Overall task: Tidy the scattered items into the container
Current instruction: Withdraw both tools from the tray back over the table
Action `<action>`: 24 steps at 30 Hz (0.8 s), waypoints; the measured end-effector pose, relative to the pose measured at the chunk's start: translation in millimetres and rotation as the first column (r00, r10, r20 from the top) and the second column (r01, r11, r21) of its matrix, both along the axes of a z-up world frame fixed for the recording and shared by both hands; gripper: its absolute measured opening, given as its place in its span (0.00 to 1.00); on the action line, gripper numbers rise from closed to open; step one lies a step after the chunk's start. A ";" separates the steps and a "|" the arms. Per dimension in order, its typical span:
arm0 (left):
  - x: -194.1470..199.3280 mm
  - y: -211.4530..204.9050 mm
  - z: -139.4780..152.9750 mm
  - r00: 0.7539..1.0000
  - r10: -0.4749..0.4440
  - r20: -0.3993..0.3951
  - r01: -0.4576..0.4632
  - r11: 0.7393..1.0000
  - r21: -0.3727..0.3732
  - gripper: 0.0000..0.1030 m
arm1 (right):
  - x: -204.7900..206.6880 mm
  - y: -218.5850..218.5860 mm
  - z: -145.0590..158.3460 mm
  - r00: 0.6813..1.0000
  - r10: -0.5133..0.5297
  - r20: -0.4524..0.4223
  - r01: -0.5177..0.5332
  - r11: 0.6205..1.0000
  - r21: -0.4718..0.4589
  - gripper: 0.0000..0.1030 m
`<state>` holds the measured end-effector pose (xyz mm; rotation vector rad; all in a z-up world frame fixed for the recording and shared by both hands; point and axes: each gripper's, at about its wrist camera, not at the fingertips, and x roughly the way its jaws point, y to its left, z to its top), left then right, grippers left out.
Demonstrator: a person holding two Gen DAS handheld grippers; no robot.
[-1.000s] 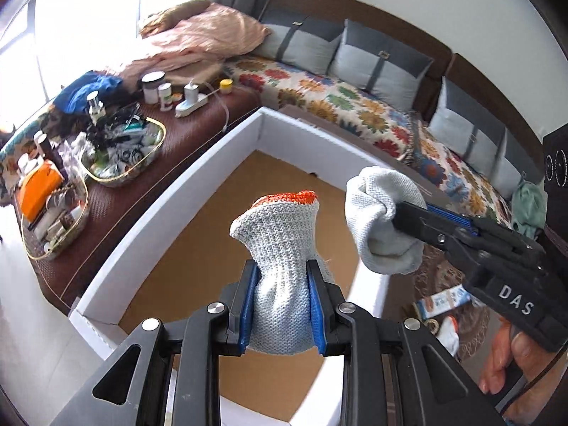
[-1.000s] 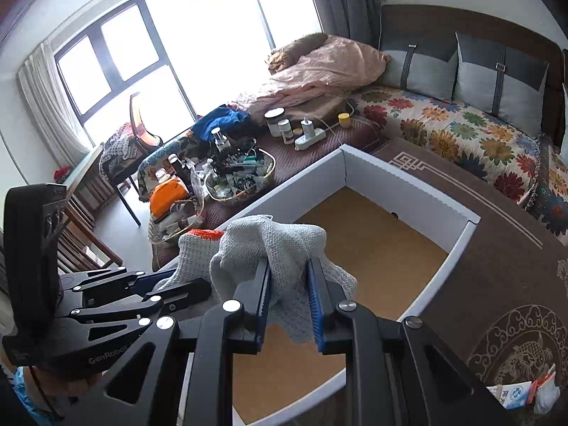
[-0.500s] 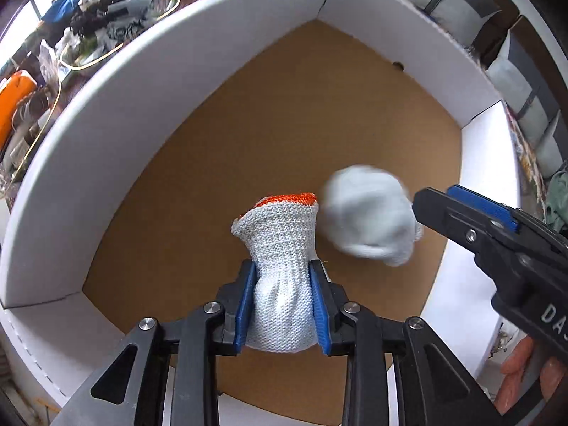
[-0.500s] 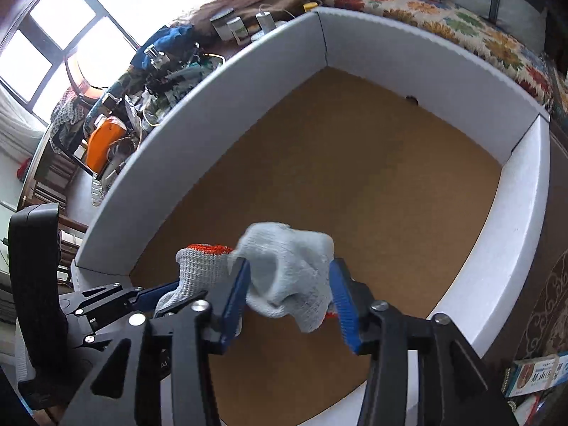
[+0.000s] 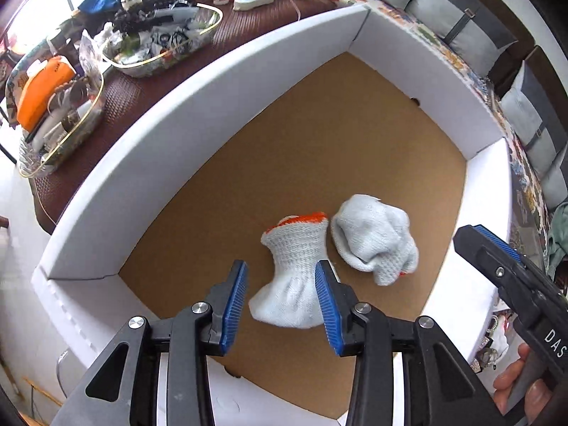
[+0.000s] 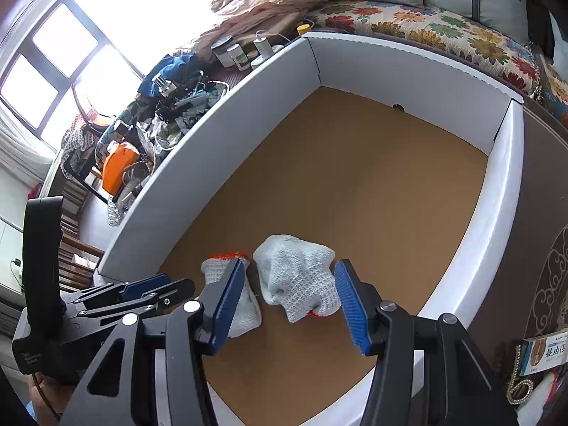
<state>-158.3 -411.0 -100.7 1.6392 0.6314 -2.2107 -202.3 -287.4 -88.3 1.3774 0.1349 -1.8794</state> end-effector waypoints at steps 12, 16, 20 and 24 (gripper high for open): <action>29.4 111.7 67.4 0.969 -0.206 -0.136 0.205 0.979 -0.024 0.39 | 38.7 89.7 32.2 0.993 -0.115 0.003 0.115 0.986 -0.122 0.52; 31.5 165.8 81.6 0.943 -0.298 -0.151 0.296 0.955 -0.036 0.40 | 41.1 139.0 48.5 0.990 -0.142 -0.001 0.140 0.981 -0.137 0.52; 34.6 220.3 87.0 0.910 -0.387 -0.147 0.384 0.922 -0.050 0.41 | 43.0 199.5 65.7 0.985 -0.173 -0.015 0.169 0.975 -0.146 0.52; 41.3 267.9 85.2 0.880 -0.454 -0.138 0.451 0.891 -0.055 0.41 | 44.0 265.3 76.7 0.974 -0.222 -0.034 0.217 0.969 -0.118 0.52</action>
